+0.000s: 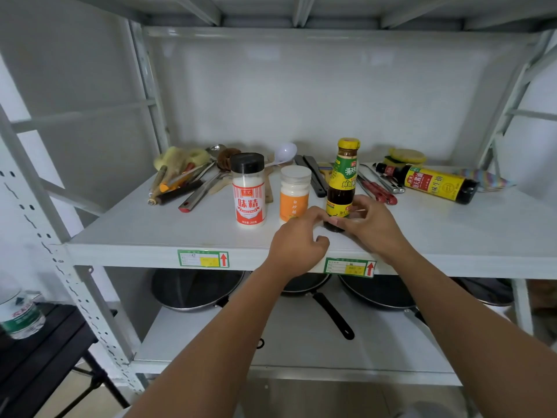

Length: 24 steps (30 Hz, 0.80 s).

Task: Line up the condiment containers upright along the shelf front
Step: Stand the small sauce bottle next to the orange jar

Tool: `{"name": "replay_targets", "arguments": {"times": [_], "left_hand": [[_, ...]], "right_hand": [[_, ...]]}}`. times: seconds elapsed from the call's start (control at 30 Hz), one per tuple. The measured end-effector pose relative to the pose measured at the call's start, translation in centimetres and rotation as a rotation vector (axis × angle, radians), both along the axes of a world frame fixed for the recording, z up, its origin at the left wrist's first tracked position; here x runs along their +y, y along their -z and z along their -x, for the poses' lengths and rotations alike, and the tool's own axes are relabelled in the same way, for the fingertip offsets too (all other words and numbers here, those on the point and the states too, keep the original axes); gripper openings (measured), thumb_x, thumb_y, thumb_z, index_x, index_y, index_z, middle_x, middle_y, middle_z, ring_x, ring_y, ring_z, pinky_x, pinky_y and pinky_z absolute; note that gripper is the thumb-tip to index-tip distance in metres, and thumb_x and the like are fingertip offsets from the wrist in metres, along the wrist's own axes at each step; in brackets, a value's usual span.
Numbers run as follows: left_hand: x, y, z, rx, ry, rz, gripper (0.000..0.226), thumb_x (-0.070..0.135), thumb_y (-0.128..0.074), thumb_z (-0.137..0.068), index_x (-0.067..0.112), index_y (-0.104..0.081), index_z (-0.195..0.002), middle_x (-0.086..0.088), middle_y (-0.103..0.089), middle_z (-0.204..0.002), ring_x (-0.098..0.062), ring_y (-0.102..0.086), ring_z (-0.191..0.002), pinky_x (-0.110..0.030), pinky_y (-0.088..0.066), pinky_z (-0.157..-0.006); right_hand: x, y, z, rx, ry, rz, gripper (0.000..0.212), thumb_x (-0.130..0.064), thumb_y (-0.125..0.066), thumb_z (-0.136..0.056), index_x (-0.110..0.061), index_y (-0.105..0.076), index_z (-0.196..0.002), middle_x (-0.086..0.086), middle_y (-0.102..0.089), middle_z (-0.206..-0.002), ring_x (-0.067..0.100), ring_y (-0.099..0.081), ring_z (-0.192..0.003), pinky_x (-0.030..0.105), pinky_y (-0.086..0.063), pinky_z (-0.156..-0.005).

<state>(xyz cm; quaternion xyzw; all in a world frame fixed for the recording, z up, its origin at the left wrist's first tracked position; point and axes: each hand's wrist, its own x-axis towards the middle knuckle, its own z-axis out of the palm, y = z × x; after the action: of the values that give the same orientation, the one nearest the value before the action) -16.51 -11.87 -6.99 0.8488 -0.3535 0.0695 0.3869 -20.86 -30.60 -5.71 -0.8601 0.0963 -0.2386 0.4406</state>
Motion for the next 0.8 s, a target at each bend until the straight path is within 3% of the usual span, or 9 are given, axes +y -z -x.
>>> {"name": "replay_targets", "arguments": {"times": [0.07, 0.17, 0.23, 0.4, 0.53, 0.6, 0.7, 0.8], "left_hand": [[-0.1, -0.1, 0.0, 0.009, -0.016, 0.002, 0.045, 0.024, -0.065, -0.093, 0.032, -0.053, -0.136, 0.005, -0.069, -0.125, -0.016, -0.066, -0.092, -0.038, -0.058, -0.081], [0.0, -0.3, 0.1, 0.023, -0.015, 0.0, 0.055, 0.022, -0.064, -0.092, 0.027, -0.053, -0.146, 0.004, -0.065, -0.141, -0.02, -0.063, -0.121, -0.038, -0.054, -0.097], [0.0, -0.3, 0.1, 0.032, -0.019, -0.001, 0.058, 0.022, -0.063, -0.092, 0.026, -0.053, -0.149, 0.003, -0.064, -0.144, -0.02, -0.06, -0.129, -0.039, -0.052, -0.103], [0.1, -0.4, 0.6, 0.0, -0.035, -0.019, 0.06, 0.023, -0.058, -0.094, 0.027, -0.053, -0.153, 0.0, -0.066, -0.143, -0.024, -0.063, -0.124, -0.039, -0.055, -0.1], [0.0, -0.3, 0.6, -0.025, -0.06, -0.022, 0.055, 0.023, -0.056, -0.097, 0.028, -0.055, -0.151, 0.0, -0.067, -0.142, -0.023, -0.065, -0.118, -0.035, -0.056, -0.096], [-0.1, -0.3, 0.7, -0.024, -0.072, -0.018, 0.053, 0.023, -0.056, -0.097, 0.029, -0.058, -0.149, 0.0, -0.068, -0.139, -0.023, -0.065, -0.116, -0.036, -0.057, -0.094], [-0.3, -0.3, 0.9, -0.051, -0.093, 0.013, 0.053, 0.022, -0.058, -0.096, 0.026, -0.055, -0.149, 0.001, -0.069, -0.138, -0.023, -0.065, -0.118, -0.035, -0.056, -0.092], [-0.5, -0.3, 0.9, -0.062, -0.12, 0.022, 0.053, 0.021, -0.057, -0.097, 0.023, -0.055, -0.15, 0.001, -0.069, -0.139, -0.024, -0.065, -0.12, -0.035, -0.054, -0.093]], "right_hand": [[0.0, -0.1, 0.1, 0.008, -0.022, 0.01, 0.068, -0.042, -0.093, -0.071, -0.027, -0.067, -0.132, -0.013, -0.076, -0.115, 0.004, -0.07, -0.106, 0.032, -0.055, -0.096], [-0.2, -0.3, 0.3, 0.041, -0.081, -0.018, 0.068, -0.021, -0.09, -0.077, -0.024, -0.061, -0.139, -0.012, -0.073, -0.122, -0.005, -0.065, -0.11, 0.032, -0.052, -0.103], [-0.3, -0.3, 0.4, 0.065, -0.094, -0.019, 0.071, -0.011, -0.085, -0.081, -0.024, -0.056, -0.144, -0.01, -0.069, -0.124, -0.009, -0.062, -0.108, 0.034, -0.05, -0.106], [-0.4, -0.2, 0.2, 0.062, -0.069, 0.011, 0.076, -0.015, -0.086, -0.081, -0.023, -0.052, -0.148, -0.003, -0.068, -0.133, 0.011, -0.064, -0.119, 0.036, -0.049, -0.106], [-0.3, 0.0, 0.2, 0.047, -0.046, 0.033, 0.072, -0.024, -0.089, -0.079, -0.025, -0.056, -0.143, -0.004, -0.071, -0.129, 0.012, -0.067, -0.116, 0.04, -0.052, -0.106], [0.0, 0.1, 0.1, 0.029, -0.013, 0.065, 0.067, -0.032, -0.091, -0.076, -0.027, -0.061, -0.135, -0.009, -0.072, -0.121, 0.006, -0.068, -0.108, 0.038, -0.054, -0.1], [0.6, 0.2, -0.1, 0.024, 0.059, 0.141, 0.065, -0.04, -0.092, -0.073, -0.026, -0.063, -0.13, -0.013, -0.069, -0.11, -0.008, -0.061, -0.092, 0.02, -0.049, -0.079], [0.8, 0.2, -0.3, 0.051, 0.068, 0.185, 0.072, -0.043, -0.092, -0.072, -0.025, -0.059, -0.134, -0.011, -0.068, -0.113, 0.004, -0.064, -0.095, 0.02, -0.044, -0.074]]}}
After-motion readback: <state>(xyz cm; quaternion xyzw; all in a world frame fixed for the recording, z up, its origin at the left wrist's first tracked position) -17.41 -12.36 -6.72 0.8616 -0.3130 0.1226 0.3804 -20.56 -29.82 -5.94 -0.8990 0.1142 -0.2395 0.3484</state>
